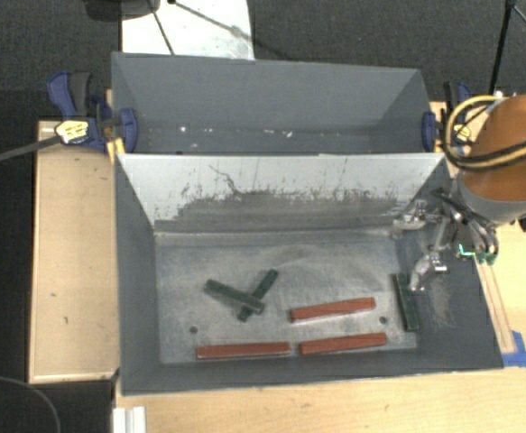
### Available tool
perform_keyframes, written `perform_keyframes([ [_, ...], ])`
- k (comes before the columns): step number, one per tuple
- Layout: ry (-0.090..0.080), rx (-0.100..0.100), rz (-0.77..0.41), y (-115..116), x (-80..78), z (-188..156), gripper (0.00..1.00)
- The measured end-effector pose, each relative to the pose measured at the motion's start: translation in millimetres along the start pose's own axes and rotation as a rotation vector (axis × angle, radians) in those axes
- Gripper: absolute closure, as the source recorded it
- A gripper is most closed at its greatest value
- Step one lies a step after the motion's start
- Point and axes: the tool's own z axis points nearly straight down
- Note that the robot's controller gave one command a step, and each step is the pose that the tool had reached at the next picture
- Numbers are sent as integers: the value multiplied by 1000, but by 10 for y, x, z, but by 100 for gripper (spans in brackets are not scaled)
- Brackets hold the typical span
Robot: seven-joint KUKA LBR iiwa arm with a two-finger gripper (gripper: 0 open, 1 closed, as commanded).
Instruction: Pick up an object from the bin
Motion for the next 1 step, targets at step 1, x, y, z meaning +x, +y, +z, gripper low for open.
perform_keyframes([
  [1,-8,2,-4,3,-21,-42,0],
])
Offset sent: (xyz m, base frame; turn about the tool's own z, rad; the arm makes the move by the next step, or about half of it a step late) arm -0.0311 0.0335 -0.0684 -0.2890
